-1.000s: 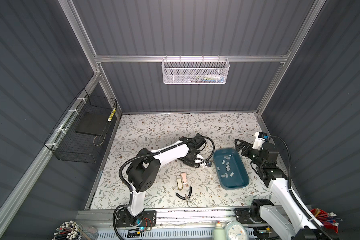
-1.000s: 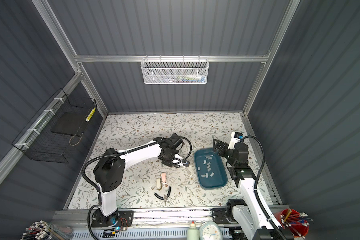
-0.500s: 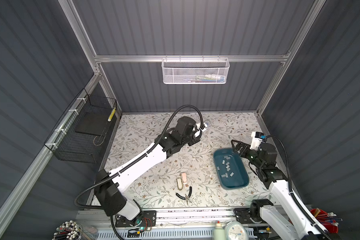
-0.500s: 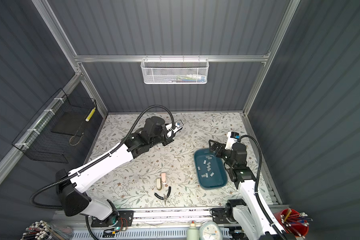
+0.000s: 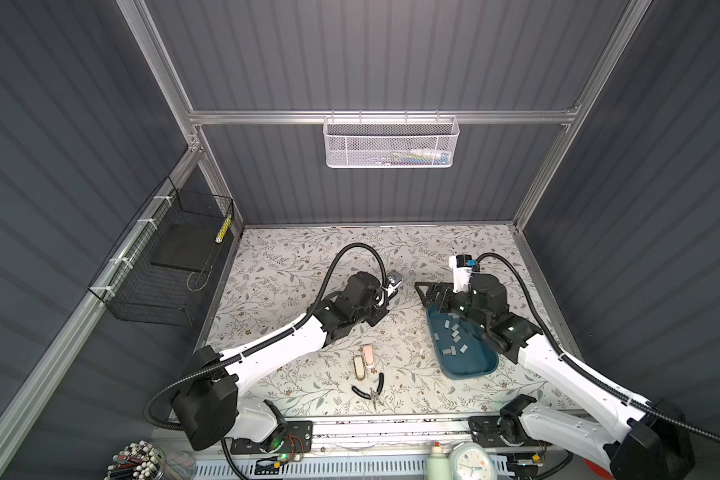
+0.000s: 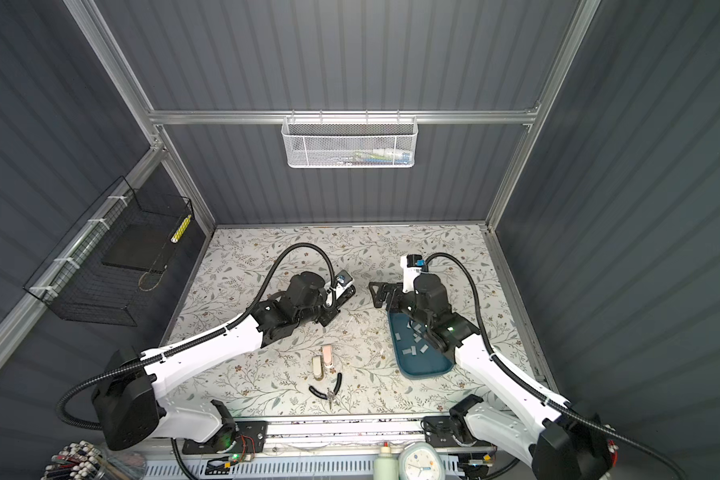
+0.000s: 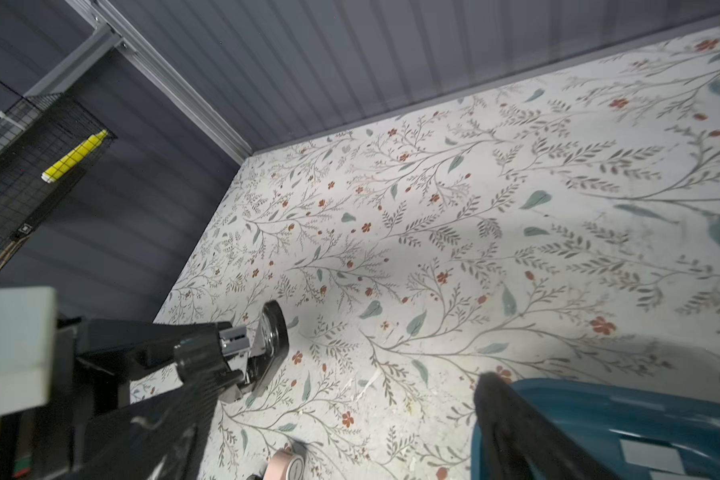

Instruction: Load the staples into the stapler

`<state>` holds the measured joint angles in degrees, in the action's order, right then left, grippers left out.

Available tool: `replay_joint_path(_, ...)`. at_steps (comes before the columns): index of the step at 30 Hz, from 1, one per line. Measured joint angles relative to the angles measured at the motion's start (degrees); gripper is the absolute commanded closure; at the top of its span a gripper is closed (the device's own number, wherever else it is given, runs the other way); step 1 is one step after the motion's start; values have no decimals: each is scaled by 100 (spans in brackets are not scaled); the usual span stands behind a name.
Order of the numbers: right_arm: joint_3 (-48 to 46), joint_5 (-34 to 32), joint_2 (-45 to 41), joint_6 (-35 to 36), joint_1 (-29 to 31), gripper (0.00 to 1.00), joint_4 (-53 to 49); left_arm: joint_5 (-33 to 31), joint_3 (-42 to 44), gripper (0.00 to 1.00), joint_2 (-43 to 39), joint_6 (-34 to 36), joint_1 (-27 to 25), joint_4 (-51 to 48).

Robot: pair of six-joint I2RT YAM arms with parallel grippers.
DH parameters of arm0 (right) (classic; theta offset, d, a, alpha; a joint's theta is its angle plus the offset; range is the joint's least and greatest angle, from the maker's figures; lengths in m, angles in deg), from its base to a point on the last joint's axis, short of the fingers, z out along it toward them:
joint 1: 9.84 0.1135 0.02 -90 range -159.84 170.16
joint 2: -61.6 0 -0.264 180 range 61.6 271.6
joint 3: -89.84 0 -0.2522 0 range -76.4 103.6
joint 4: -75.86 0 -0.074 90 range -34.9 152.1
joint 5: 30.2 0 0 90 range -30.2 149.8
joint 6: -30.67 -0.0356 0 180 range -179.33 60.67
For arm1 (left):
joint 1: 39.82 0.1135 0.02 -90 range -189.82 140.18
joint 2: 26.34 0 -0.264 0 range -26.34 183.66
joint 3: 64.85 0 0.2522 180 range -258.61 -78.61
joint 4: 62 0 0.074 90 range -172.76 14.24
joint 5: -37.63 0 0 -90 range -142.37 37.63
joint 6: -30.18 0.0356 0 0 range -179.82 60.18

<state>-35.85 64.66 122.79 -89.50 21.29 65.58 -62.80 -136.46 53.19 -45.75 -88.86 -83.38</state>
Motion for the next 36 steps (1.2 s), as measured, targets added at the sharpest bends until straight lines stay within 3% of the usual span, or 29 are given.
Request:
replay_joint_path(9,4,-11,-4,-201,120,4,275,-85,459,100,-402,-42,0,404)
replay_joint_path(16,0,260,-33,-503,330,26,435,-201,466,100,-391,-42,0,417)
replay_joint_path(36,289,367,1309,-1062,603,57,907,730,466,100,-302,107,0,382)
